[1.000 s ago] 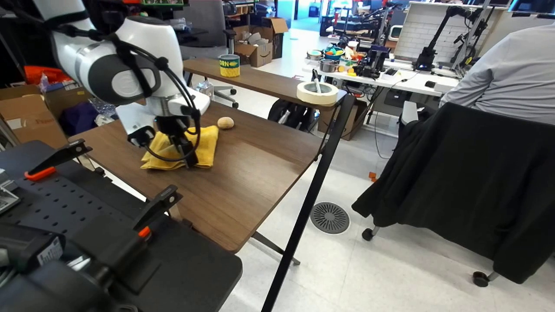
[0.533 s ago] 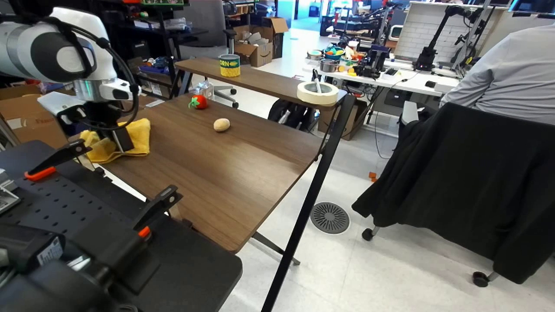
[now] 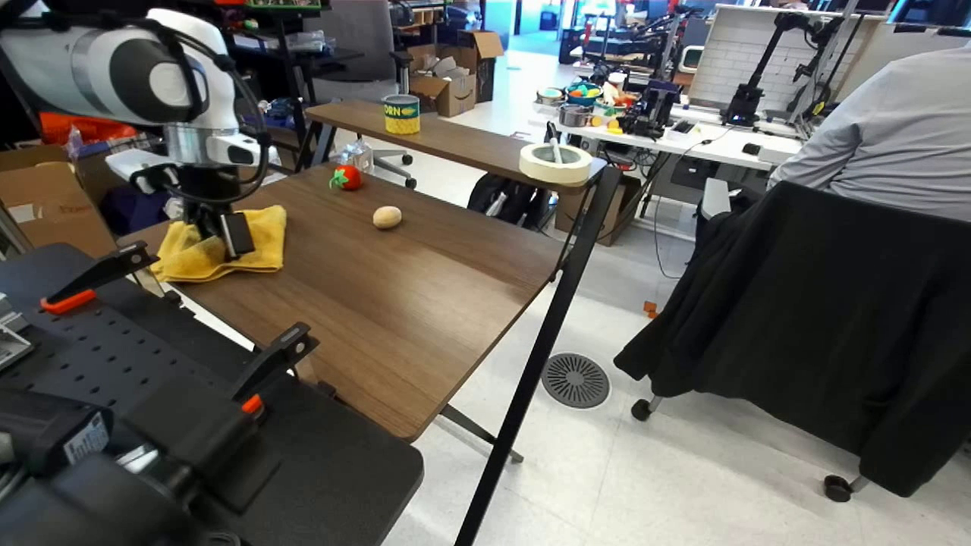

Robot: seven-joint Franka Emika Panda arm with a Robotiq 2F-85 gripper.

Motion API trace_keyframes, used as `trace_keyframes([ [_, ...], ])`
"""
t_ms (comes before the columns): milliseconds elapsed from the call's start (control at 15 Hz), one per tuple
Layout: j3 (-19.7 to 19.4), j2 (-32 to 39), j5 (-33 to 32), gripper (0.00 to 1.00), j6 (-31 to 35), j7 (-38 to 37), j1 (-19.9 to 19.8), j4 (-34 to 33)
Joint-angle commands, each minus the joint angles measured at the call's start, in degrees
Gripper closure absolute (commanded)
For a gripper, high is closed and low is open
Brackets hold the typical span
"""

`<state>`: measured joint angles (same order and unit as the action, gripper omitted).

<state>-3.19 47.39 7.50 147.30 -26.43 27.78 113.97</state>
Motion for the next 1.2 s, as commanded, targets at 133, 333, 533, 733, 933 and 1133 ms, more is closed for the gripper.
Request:
trace_keyframes([
  [133, -0.33, -1.48, -1.91, 0.00, -0.56, 3.87, -9.34, 1.78],
  [333, 1.95, -7.57, -4.12, 0.00, 1.51, 11.00, -11.43, 8.89],
  [533, 4.03, -15.46, -4.69, 0.00, 6.14, 14.26, -12.24, 16.07],
  [733, 6.81, -22.82, -2.10, 0.00, 14.78, 13.42, -13.19, 21.35],
  [933, 7.65, -26.15, -0.66, 0.00, 23.02, 10.89, -12.75, 23.17],
  [1133, 6.93, -24.26, -2.36, 0.00, 18.53, 11.37, -12.32, 20.71],
])
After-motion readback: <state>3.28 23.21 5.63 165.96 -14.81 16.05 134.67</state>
